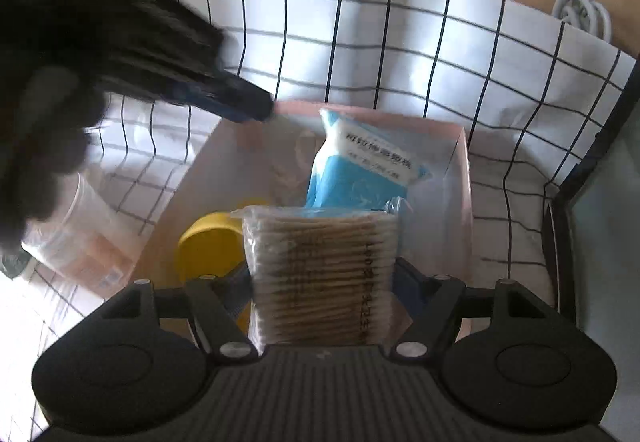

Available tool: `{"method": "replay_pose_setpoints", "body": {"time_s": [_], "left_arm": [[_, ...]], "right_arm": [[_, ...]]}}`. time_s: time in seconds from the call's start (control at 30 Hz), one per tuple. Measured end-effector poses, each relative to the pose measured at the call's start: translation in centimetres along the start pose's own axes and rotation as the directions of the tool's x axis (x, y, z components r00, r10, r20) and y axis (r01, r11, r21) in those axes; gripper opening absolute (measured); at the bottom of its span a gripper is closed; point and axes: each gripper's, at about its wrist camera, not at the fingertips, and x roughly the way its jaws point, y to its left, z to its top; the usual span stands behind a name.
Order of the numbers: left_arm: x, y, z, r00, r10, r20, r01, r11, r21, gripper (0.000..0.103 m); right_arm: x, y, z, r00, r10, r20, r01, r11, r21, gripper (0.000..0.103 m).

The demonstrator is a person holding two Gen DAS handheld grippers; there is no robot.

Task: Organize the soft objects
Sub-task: 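Carry the hair tie and swab pack over the pink box and open both tools, then move the left tool to the blue face mask and close on its edge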

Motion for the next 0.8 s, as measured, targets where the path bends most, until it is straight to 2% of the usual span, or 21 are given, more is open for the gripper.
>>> {"method": "replay_pose_setpoints", "body": {"time_s": [0.17, 0.23, 0.37, 0.43, 0.47, 0.57, 0.63, 0.73, 0.8], "left_arm": [[-6.1, 1.4, -2.2, 0.995, -0.042, 0.088, 0.043, 0.999, -0.005, 0.018], [-8.4, 2.2, -3.0, 0.991, -0.035, 0.131, 0.036, 0.999, -0.008, 0.018], [-13.8, 5.2, -5.1, 0.975, 0.047, 0.216, -0.034, 0.997, -0.066, 0.018], [-16.6, 7.1, -6.7, 0.964, 0.091, 0.248, -0.064, 0.991, -0.115, 0.018], [-17.8, 8.1, -7.5, 0.959, 0.111, 0.260, -0.076, 0.987, -0.142, 0.018], [-21.2, 10.9, -10.4, 0.946, 0.160, 0.282, -0.092, 0.966, -0.240, 0.018], [-22.6, 12.2, -12.4, 0.941, 0.173, 0.290, -0.090, 0.956, -0.280, 0.018], [-24.1, 14.1, -14.7, 0.932, 0.214, 0.291, -0.121, 0.944, -0.308, 0.018], [-24.8, 15.5, -15.9, 0.914, 0.287, 0.286, -0.182, 0.922, -0.342, 0.018]], "right_arm": [[-3.3, -0.9, -0.3, 0.995, 0.085, 0.048, -0.089, 0.993, 0.081, 0.073], [-4.8, -1.0, 0.3, 0.994, 0.097, 0.056, -0.102, 0.990, 0.100, 0.073], [-7.5, -0.8, 1.8, 0.992, 0.078, 0.095, -0.092, 0.984, 0.155, 0.076], [-7.9, -0.6, 2.5, 0.991, 0.080, 0.109, -0.095, 0.984, 0.148, 0.081], [-7.3, -0.6, 2.9, 0.994, 0.080, 0.077, -0.091, 0.985, 0.146, 0.086], [-4.9, -0.6, 3.2, 1.000, 0.024, -0.012, -0.022, 0.984, 0.174, 0.086], [-4.6, -0.2, 3.4, 0.999, -0.026, -0.022, 0.030, 0.980, 0.197, 0.086], [-6.7, 1.7, 4.4, 0.998, 0.030, 0.053, -0.040, 0.980, 0.193, 0.086], [-8.1, 4.0, 5.6, 0.995, 0.047, 0.088, -0.061, 0.986, 0.155, 0.086]]}}
